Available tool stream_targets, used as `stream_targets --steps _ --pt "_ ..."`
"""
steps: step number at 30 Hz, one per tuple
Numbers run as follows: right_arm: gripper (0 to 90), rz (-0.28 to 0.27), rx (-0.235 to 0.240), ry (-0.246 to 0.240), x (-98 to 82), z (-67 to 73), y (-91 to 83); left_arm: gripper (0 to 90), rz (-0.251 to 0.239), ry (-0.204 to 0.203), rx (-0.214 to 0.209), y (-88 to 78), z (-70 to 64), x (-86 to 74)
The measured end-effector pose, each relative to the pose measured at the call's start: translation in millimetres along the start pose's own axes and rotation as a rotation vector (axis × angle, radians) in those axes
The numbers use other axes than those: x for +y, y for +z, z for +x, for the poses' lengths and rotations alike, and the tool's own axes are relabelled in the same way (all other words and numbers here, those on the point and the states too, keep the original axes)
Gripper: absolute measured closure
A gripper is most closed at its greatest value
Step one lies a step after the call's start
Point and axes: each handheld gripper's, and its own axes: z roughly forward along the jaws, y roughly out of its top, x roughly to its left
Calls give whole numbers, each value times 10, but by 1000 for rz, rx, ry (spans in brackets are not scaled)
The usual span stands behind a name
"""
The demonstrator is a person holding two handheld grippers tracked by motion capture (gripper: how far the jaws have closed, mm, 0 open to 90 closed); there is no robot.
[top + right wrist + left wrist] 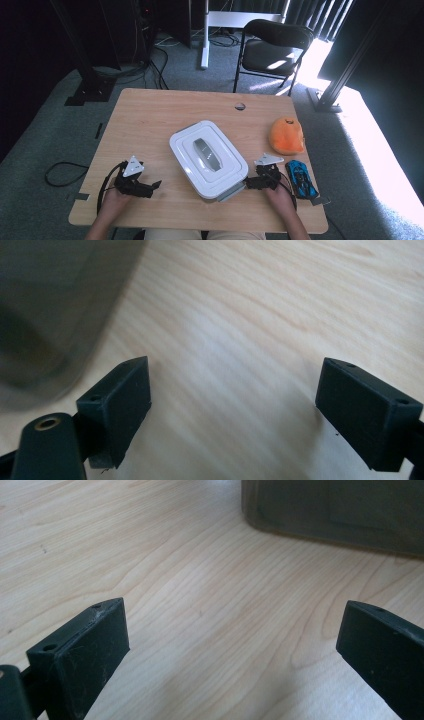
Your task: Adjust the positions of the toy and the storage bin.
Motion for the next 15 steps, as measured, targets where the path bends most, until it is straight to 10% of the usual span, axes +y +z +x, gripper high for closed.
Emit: stream_targets --steps 10,15 --pt "122 12 -58 86 -206 23 -209 9 -34 -21 -82 -185 111 -169" --pt "122 14 -60 96 -227 18 -231 9 25 -116 -73 -235 235 -325"
